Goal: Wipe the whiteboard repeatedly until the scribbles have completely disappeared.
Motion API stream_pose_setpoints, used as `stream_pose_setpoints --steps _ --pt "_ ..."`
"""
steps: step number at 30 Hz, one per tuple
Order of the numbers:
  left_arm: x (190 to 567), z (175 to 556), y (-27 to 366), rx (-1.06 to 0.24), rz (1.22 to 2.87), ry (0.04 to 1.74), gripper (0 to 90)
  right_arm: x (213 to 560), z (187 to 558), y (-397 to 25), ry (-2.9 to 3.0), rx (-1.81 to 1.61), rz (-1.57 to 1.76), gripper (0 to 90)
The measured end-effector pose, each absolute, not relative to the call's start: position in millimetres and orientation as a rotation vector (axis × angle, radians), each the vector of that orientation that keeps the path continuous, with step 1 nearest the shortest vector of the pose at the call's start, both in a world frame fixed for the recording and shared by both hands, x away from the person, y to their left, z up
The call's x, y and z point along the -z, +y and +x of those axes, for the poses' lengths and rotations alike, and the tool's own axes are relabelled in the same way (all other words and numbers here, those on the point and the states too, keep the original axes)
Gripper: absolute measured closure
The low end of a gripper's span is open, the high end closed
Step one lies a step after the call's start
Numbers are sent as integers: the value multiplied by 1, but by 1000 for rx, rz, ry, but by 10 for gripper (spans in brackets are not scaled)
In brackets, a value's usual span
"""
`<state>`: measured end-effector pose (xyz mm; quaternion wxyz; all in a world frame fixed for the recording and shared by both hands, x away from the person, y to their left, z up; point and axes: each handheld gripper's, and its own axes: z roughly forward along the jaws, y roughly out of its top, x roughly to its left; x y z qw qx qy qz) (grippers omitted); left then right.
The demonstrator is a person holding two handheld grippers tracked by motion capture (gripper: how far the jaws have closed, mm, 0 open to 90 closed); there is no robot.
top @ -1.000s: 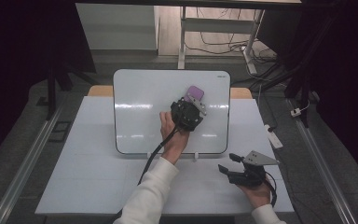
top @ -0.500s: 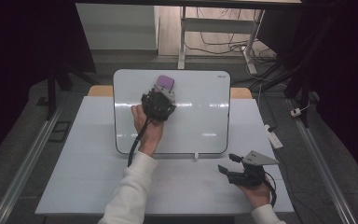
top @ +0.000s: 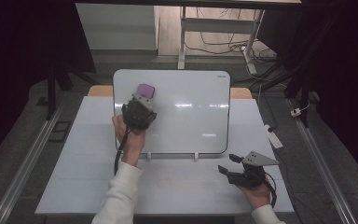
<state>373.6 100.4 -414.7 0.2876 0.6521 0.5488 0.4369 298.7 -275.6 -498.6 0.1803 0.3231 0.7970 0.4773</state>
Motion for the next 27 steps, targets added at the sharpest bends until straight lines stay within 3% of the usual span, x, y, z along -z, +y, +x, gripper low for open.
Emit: stream_pose_setpoints --steps 7,18,27 --pt "419 368 114 -1161 1746 1482 411 499 299 -274 2252 -1343 917 321" --pt "423 365 81 -1135 1835 1393 412 499 299 -274 2258 -1340 915 321" --pt "409 351 94 -929 1852 1245 412 499 300 -275 2256 -1346 916 321"
